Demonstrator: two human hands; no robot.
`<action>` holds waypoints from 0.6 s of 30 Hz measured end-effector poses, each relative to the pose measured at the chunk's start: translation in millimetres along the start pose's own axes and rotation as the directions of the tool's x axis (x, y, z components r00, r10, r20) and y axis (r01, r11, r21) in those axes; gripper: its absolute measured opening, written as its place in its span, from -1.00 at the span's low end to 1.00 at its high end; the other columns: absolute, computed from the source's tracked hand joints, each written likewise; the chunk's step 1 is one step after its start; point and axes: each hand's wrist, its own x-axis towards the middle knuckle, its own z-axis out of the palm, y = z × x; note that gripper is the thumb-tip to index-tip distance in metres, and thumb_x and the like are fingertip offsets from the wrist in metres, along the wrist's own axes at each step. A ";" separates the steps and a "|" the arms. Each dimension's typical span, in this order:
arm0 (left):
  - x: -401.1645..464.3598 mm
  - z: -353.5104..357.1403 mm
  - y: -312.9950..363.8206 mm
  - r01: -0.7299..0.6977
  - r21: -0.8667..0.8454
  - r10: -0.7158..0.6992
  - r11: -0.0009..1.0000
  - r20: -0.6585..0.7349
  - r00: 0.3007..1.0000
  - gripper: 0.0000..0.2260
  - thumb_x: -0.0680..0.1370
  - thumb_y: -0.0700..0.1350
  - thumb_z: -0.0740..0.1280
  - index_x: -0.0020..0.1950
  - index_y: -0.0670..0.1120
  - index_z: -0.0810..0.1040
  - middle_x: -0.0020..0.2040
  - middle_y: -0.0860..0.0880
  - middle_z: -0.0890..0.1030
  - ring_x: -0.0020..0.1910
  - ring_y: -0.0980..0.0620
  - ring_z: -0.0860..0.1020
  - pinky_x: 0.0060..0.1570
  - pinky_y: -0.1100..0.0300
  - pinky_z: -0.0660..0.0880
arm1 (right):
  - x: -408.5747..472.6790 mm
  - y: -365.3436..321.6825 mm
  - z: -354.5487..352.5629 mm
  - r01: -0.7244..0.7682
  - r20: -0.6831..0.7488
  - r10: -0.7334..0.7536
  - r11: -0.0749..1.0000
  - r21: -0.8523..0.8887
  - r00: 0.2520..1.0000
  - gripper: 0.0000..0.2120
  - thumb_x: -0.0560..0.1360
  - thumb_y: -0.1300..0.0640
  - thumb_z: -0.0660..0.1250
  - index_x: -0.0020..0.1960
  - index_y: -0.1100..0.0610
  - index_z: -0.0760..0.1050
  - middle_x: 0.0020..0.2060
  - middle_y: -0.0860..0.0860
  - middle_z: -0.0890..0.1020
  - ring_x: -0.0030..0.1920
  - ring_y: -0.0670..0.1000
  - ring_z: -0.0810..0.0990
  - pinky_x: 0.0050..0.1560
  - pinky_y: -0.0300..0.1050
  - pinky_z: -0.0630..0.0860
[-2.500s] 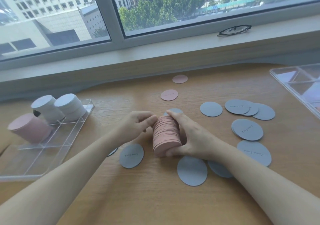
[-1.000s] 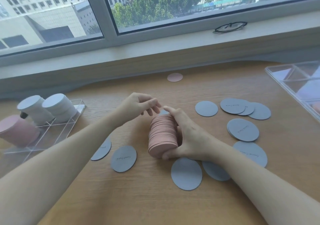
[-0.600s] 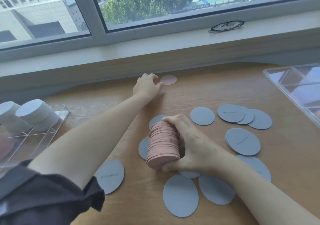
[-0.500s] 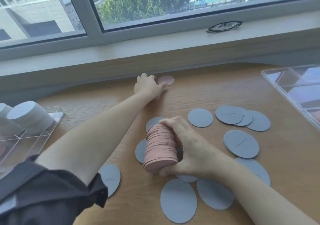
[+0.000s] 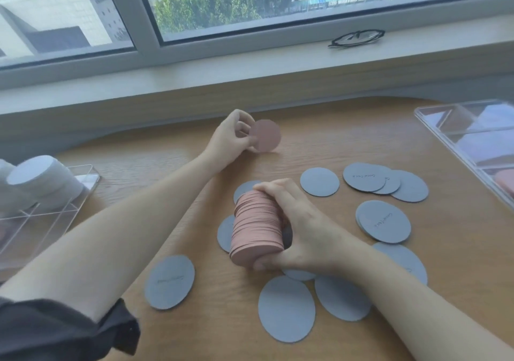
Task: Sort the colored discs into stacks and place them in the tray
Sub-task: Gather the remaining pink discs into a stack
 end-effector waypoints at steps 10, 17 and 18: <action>-131.5 -21.3 27.8 -0.025 -0.179 0.053 0.984 0.155 0.987 -0.87 0.56 -0.28 0.38 0.10 -0.22 0.57 -0.12 -0.23 0.67 -0.18 0.07 0.60 -0.12 0.24 0.52 | -1.8 0.2 1.9 -0.073 -0.011 0.074 0.995 0.070 0.997 0.03 0.17 -0.15 0.66 0.49 -0.14 0.19 0.55 -0.14 0.11 0.53 -0.18 0.12 0.52 -0.10 0.18; -188.2 -23.5 27.6 0.008 -0.072 0.016 0.997 0.328 0.945 -0.14 0.47 0.50 0.08 0.59 -0.06 0.20 0.54 0.04 0.33 0.51 0.19 0.27 0.47 0.28 0.20 | -4.7 0.2 0.1 -0.168 0.070 0.163 0.984 0.064 0.984 0.26 0.21 -0.17 0.64 0.59 -0.19 -0.19 0.48 -0.24 0.19 0.44 -0.29 0.19 0.45 -0.32 0.17; -193.1 -19.5 26.3 -0.038 0.037 0.022 0.999 0.361 0.932 -0.03 0.41 0.57 0.04 0.63 -0.03 0.04 0.60 0.12 0.14 0.55 0.28 0.10 0.50 0.33 0.06 | -4.8 -1.3 -0.5 -0.163 0.083 0.160 0.986 0.025 0.984 0.24 0.24 -0.18 0.62 0.60 -0.15 -0.20 0.48 -0.24 0.16 0.45 -0.31 0.13 0.44 -0.35 0.12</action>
